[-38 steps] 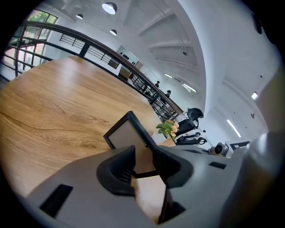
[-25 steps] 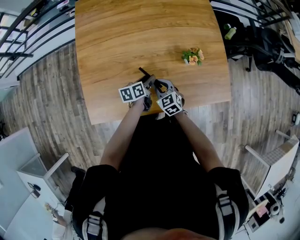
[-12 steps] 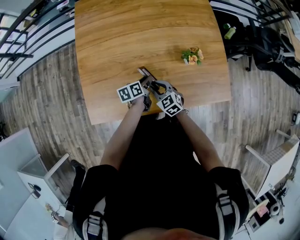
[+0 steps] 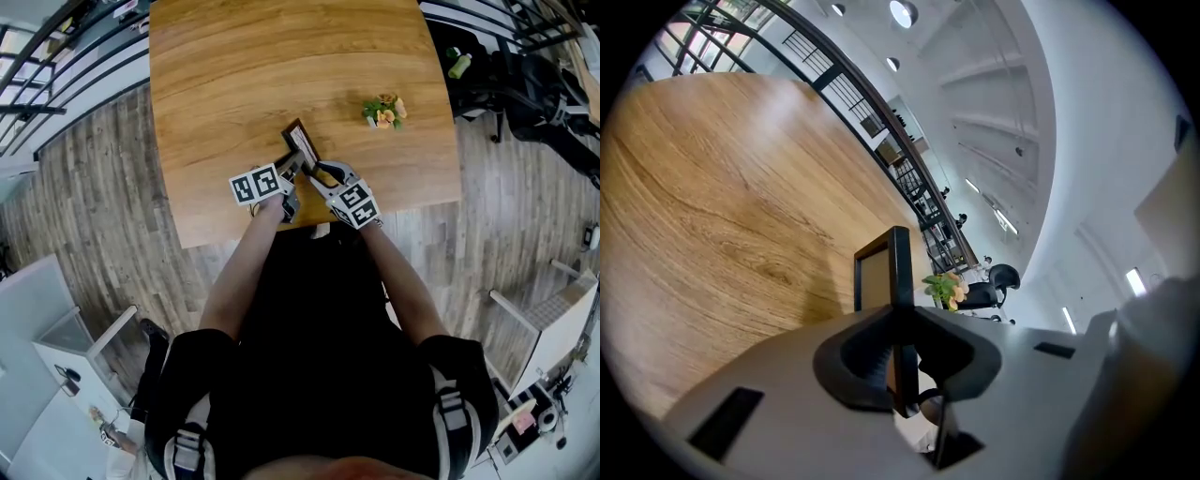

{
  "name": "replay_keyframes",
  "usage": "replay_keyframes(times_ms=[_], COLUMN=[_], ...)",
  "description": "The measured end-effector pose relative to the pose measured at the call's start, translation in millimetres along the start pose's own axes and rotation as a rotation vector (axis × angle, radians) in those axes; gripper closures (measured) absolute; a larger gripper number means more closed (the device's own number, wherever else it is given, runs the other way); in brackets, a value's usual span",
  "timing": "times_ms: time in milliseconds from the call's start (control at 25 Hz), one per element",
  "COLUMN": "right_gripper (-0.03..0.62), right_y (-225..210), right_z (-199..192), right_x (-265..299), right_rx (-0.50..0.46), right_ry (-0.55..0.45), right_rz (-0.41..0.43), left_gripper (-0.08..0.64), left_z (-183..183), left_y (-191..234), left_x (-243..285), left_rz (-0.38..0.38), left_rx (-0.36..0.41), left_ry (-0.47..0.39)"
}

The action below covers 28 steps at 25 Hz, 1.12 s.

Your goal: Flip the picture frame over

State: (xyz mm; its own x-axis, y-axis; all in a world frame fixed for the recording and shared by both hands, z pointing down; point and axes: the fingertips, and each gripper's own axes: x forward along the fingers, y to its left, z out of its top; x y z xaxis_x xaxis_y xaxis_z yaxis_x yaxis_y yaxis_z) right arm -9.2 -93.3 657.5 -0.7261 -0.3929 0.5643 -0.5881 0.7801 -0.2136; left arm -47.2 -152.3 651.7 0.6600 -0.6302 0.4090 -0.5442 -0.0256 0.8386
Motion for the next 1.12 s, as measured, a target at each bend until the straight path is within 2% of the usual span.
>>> replay_keyframes(times_ms=[160, 280, 480, 600, 880, 1040, 1120], right_gripper=[0.459, 0.465, 0.491, 0.484, 0.421, 0.395, 0.379], right_y=[-4.6, -17.0, -41.3, -49.8, -59.9, -59.8, -58.8], right_z=[2.6, -0.6, -6.7, -9.3, -10.8, -15.4, -17.2], right_x=[-3.4, -7.5, -9.6, -8.3, -4.7, -6.4, -7.6], right_rx=[0.075, 0.14, 0.216, 0.264, 0.36, 0.397, 0.417], right_ry=[-0.036, -0.055, -0.049, -0.054, -0.073, -0.079, -0.079], right_rz=[0.025, -0.002, -0.041, -0.03, 0.072, 0.139, 0.169], left_gripper=[0.48, 0.48, 0.48, 0.482, 0.48, 0.48, 0.48], left_z=[1.9, 5.0, 8.9, 8.4, -8.2, -18.0, -20.1], left_y=[-1.3, -1.8, -11.0, -15.3, -33.9, -50.6, -55.4], left_x=[-1.0, -4.3, -10.6, -15.5, -21.7, -29.0, -31.5], left_rz=[-0.013, -0.03, -0.109, -0.145, -0.286, -0.418, -0.451], left_rx=[0.03, 0.048, 0.1, 0.149, 0.231, 0.225, 0.224], left_ry=[0.007, 0.005, 0.019, 0.035, 0.128, 0.152, 0.158])
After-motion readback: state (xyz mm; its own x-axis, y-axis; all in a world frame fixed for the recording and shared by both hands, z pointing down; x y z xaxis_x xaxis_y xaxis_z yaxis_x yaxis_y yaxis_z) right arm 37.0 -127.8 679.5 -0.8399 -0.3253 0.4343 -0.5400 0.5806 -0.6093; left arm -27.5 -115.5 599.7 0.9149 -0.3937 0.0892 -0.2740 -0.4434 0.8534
